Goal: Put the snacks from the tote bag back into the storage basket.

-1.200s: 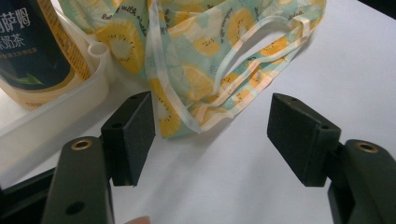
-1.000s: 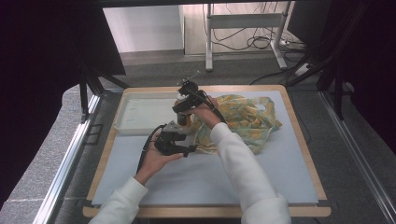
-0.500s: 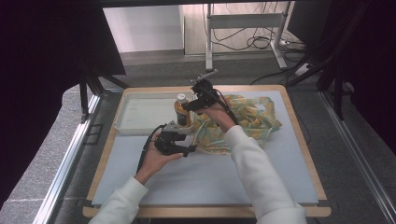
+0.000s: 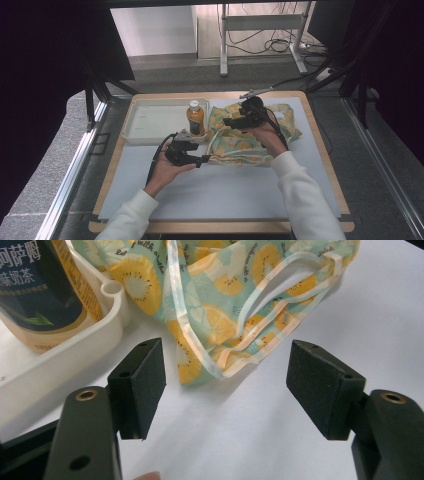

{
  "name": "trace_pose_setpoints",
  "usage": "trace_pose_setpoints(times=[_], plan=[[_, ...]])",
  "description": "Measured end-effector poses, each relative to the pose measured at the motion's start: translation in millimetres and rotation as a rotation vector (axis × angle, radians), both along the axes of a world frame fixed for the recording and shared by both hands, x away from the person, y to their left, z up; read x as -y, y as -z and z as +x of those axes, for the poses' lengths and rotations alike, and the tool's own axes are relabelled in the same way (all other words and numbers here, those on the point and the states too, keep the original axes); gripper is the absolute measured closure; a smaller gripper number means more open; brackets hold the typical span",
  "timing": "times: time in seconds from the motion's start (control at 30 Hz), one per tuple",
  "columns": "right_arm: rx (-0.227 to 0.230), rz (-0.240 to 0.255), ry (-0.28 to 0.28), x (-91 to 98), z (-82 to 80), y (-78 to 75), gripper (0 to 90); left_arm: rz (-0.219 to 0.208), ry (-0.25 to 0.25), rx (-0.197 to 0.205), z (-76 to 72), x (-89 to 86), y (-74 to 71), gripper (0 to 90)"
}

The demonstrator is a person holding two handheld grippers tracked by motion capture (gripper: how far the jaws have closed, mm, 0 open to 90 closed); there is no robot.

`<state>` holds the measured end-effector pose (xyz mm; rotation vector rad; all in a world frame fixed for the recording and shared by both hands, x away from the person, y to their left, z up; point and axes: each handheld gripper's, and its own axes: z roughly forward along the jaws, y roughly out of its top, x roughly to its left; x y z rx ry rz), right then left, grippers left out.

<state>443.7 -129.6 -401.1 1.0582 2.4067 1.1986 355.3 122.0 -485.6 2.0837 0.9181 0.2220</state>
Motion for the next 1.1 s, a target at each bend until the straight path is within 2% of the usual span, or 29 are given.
trace_pose_setpoints(times=[0.27, 0.33, 0.53, 0.7, 0.93, 1.0, 1.1], plan=[[0.005, 0.002, 0.021, 47.0, -18.7, 16.7, 21.5, 0.008, -0.005, 0.003, 0.2, 0.1, 1.1, 31.5], [0.015, -0.008, 0.024, 59.1, -26.5, 21.1, 21.5, 0.007, -0.006, 0.002, 0.1, -0.1, 0.9, 31.5], [0.035, 0.014, 0.050, 90.3, -47.1, 31.5, 21.5, 0.010, -0.009, 0.002, -0.2, 0.2, 1.0, 31.5], [0.039, 0.015, 0.068, 115.5, -63.3, 45.3, 21.8, 0.013, -0.011, 0.003, -0.1, -0.1, 0.8, 31.5], [0.014, 0.010, 0.098, 143.1, -79.2, 68.8, 22.3, 0.010, -0.019, -0.005, 1.0, -1.0, 2.0, 31.5], [-0.002, -0.006, 0.103, 147.0, -79.2, 75.1, 22.3, -0.002, -0.017, -0.015, 1.5, -1.5, 2.7, 31.5], [-0.018, -0.006, 0.112, 149.8, -77.6, 81.1, 22.3, -0.001, -0.017, -0.017, 1.6, -1.4, 3.2, 31.5]])
